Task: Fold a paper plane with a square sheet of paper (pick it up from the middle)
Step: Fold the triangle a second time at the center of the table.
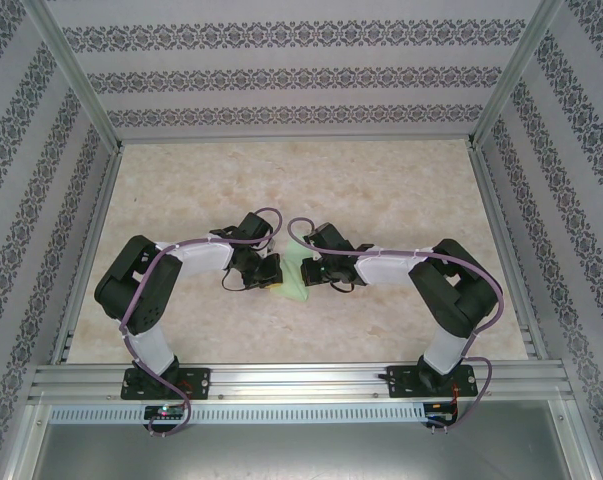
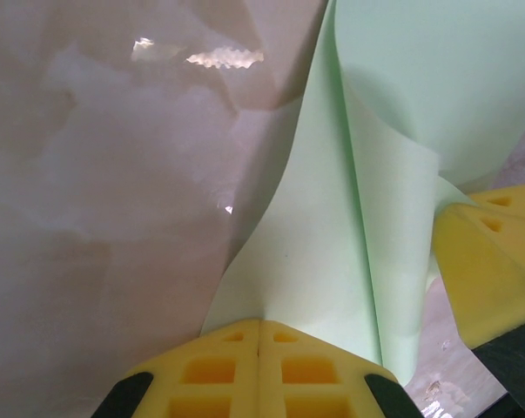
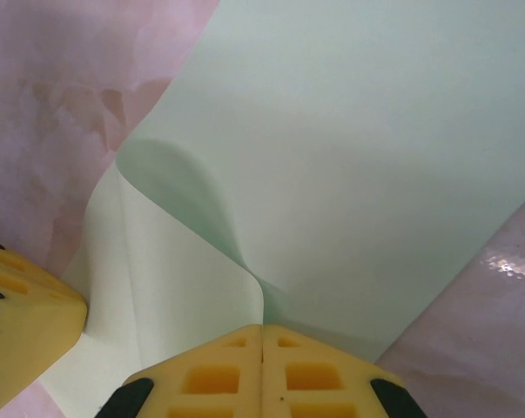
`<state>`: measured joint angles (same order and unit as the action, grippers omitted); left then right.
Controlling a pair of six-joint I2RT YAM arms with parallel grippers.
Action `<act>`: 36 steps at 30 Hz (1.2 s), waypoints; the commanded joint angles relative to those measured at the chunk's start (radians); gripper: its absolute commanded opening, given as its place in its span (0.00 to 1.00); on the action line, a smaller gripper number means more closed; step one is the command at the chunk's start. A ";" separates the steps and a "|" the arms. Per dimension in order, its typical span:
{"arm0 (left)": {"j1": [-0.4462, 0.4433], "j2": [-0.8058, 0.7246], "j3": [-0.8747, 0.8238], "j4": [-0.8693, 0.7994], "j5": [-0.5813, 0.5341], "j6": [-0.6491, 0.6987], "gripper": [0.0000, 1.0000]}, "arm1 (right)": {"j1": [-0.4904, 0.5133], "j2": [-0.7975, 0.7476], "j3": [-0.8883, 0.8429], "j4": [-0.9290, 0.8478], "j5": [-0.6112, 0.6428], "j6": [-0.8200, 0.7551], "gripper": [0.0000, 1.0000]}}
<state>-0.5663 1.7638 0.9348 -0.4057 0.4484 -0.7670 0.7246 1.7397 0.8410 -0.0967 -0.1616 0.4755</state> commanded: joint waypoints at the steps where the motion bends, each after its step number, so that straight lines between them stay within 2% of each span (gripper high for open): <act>1: -0.010 0.037 0.002 -0.044 -0.076 0.018 0.02 | 0.009 -0.012 0.011 -0.021 0.020 -0.002 0.05; 10: -0.012 0.036 0.003 -0.048 -0.077 0.020 0.02 | 0.026 -0.060 0.007 -0.011 0.027 0.013 0.06; 36: -0.011 0.027 0.012 -0.053 -0.083 0.020 0.02 | 0.026 0.003 0.004 -0.012 0.045 0.011 0.05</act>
<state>-0.5663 1.7641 0.9401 -0.4137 0.4435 -0.7662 0.7444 1.7317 0.8429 -0.1188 -0.1398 0.4767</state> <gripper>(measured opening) 0.061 0.057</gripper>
